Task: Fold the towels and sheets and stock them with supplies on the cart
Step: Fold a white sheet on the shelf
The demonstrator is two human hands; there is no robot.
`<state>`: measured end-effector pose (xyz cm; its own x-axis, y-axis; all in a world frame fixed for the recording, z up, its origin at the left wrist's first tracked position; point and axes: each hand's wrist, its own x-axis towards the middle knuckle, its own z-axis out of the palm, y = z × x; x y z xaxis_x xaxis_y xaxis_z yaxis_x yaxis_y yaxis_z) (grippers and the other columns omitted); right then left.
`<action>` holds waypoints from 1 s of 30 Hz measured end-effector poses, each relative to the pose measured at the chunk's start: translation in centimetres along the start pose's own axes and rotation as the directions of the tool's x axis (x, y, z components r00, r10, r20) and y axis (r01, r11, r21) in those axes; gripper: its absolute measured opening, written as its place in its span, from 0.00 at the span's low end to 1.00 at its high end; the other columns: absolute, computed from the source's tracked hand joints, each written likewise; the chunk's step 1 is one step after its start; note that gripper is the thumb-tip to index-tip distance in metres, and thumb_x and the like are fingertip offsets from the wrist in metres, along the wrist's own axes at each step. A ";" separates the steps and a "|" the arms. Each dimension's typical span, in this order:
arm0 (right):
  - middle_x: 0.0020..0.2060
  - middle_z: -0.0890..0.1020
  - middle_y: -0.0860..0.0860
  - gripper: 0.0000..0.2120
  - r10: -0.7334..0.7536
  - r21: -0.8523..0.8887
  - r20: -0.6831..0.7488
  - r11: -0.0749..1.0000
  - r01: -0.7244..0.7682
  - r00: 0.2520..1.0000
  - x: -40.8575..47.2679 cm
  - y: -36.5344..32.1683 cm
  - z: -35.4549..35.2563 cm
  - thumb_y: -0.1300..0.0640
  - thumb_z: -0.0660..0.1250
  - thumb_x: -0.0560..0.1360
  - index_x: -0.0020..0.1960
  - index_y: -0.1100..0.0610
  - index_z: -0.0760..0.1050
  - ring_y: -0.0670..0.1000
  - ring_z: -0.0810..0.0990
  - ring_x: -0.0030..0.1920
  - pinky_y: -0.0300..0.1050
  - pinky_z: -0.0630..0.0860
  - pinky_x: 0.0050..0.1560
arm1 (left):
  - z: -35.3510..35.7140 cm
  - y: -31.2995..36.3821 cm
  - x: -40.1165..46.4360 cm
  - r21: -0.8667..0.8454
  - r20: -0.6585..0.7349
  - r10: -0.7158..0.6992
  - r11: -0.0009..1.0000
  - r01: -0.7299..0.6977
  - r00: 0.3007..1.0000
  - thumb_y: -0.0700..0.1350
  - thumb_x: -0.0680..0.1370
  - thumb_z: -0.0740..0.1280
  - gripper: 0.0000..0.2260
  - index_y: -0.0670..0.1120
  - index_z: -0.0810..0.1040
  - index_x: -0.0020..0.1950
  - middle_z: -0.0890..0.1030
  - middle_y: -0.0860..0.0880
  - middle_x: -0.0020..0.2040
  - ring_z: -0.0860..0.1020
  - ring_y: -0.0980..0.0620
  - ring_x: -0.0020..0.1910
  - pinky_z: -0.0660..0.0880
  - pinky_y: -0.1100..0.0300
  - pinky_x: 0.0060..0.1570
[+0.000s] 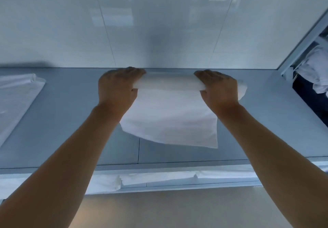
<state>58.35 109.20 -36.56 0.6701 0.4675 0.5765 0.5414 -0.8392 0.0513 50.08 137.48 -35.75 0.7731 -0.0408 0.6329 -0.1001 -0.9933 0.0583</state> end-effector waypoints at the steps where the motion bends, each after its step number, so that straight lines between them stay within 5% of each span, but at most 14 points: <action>1: 0.46 0.85 0.52 0.23 -0.023 -0.009 -0.105 1.000 0.022 0.994 1.3 0.3 -1.1 0.66 0.70 0.63 0.57 0.55 0.81 0.60 0.83 0.43 0.48 0.75 0.38 | -0.8 -0.1 1.1 0.000 -0.091 0.018 1.000 -0.018 0.996 0.35 0.64 0.67 0.25 0.52 0.84 0.59 0.86 0.51 0.51 0.84 0.42 0.47 0.77 0.52 0.42; 4: 0.50 0.86 0.52 0.21 -0.109 -0.020 -0.381 0.994 0.110 0.918 2.1 0.4 -3.5 0.68 0.65 0.67 0.57 0.56 0.82 0.58 0.84 0.47 0.50 0.76 0.44 | -2.3 0.3 1.1 0.002 -0.314 0.054 0.998 -0.056 0.948 0.35 0.67 0.67 0.24 0.52 0.83 0.60 0.86 0.52 0.54 0.83 0.46 0.53 0.75 0.52 0.49; 7: 0.57 0.85 0.52 0.22 -0.173 -0.023 -0.446 0.983 0.182 0.878 -1.4 0.2 -2.9 0.70 0.61 0.72 0.61 0.58 0.82 0.58 0.83 0.57 0.53 0.76 0.53 | -1.9 0.9 -3.3 -0.022 -0.355 0.062 0.997 -0.075 0.933 0.34 0.71 0.66 0.23 0.51 0.82 0.63 0.84 0.52 0.61 0.81 0.46 0.60 0.73 0.49 0.59; 10: 0.68 0.81 0.53 0.31 -0.174 0.069 -0.230 0.979 0.194 0.958 -7.9 -0.7 0.5 0.70 0.65 0.67 0.69 0.57 0.78 0.58 0.80 0.65 0.57 0.74 0.62 | 0.5 1.3 -10.3 -0.042 -0.138 0.025 0.999 -0.031 0.990 0.35 0.68 0.66 0.29 0.51 0.79 0.69 0.79 0.51 0.69 0.77 0.45 0.67 0.70 0.46 0.66; 12: 0.77 0.71 0.53 0.40 -0.121 0.152 0.153 0.984 0.097 0.981 -13.3 -1.9 3.7 0.65 0.70 0.65 0.77 0.55 0.71 0.57 0.73 0.74 0.57 0.70 0.69 | 3.0 2.0 -15.7 -0.010 0.194 -0.063 0.998 0.066 0.979 0.37 0.64 0.75 0.36 0.50 0.77 0.73 0.75 0.48 0.74 0.75 0.42 0.71 0.70 0.43 0.67; 14: 0.83 0.48 0.46 0.44 -0.118 0.217 0.579 0.976 -0.013 0.807 -18.7 -3.1 6.6 0.55 0.67 0.72 0.84 0.47 0.52 0.52 0.54 0.83 0.56 0.57 0.79 | 5.3 3.0 -20.7 0.027 0.590 -0.140 0.988 0.154 0.795 0.50 0.67 0.81 0.44 0.53 0.66 0.80 0.62 0.48 0.82 0.66 0.43 0.78 0.67 0.40 0.71; 15: 0.82 0.40 0.42 0.43 -0.123 0.246 0.678 0.967 -0.067 0.725 -21.0 -3.4 7.8 0.51 0.63 0.76 0.84 0.44 0.44 0.48 0.44 0.83 0.54 0.51 0.81 | 6.0 3.4 -22.8 0.047 0.701 -0.159 0.983 0.177 0.695 0.60 0.72 0.75 0.44 0.56 0.57 0.83 0.53 0.51 0.84 0.57 0.45 0.82 0.63 0.40 0.73; 17: 0.82 0.41 0.38 0.38 -0.113 0.317 0.664 0.938 -0.142 0.739 -23.2 -3.3 9.3 0.45 0.57 0.77 0.84 0.41 0.44 0.43 0.40 0.82 0.51 0.47 0.81 | 7.2 3.4 -25.4 0.041 0.726 -0.183 0.974 0.223 0.663 0.69 0.77 0.60 0.38 0.58 0.53 0.84 0.49 0.55 0.84 0.50 0.50 0.83 0.60 0.40 0.75; 20: 0.82 0.50 0.38 0.32 -0.062 0.338 0.625 0.920 -0.198 0.778 -21.7 -3.0 10.4 0.38 0.51 0.80 0.83 0.43 0.55 0.42 0.46 0.82 0.52 0.50 0.81 | 8.1 3.4 -24.7 0.029 0.668 -0.211 0.965 0.259 0.713 0.68 0.80 0.50 0.31 0.56 0.66 0.80 0.62 0.54 0.82 0.59 0.49 0.81 0.61 0.38 0.75; 24: 0.83 0.51 0.41 0.30 -0.077 0.347 0.609 0.921 -0.178 0.789 -16.3 -3.2 12.8 0.37 0.49 0.83 0.83 0.46 0.56 0.47 0.47 0.83 0.56 0.50 0.81 | 10.5 5.0 -21.7 0.006 0.681 -0.180 0.971 0.240 0.710 0.65 0.81 0.39 0.32 0.57 0.61 0.81 0.58 0.53 0.83 0.55 0.49 0.82 0.55 0.39 0.77; 27: 0.83 0.49 0.43 0.31 -0.128 0.324 0.630 0.940 -0.110 0.766 -12.7 -3.6 15.7 0.38 0.53 0.84 0.84 0.45 0.52 0.48 0.45 0.83 0.57 0.48 0.81 | 12.2 5.8 -21.4 0.078 0.692 -0.236 0.964 0.254 0.682 0.65 0.81 0.37 0.32 0.59 0.52 0.83 0.50 0.54 0.85 0.49 0.50 0.83 0.53 0.38 0.78; 30: 0.83 0.46 0.42 0.33 -0.166 0.325 0.643 0.943 -0.069 0.747 -11.3 -4.3 18.3 0.37 0.53 0.83 0.84 0.44 0.47 0.47 0.43 0.83 0.58 0.47 0.81 | 12.8 5.3 -22.0 0.078 0.660 -0.232 0.967 0.242 0.714 0.64 0.83 0.44 0.29 0.57 0.58 0.83 0.56 0.53 0.84 0.56 0.48 0.83 0.59 0.36 0.76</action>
<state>57.76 112.57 -58.18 0.7374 0.6676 -0.1021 0.6290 -0.7340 -0.2562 40.53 131.76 -59.21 0.9890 0.1299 -0.0713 0.1394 -0.9789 0.1492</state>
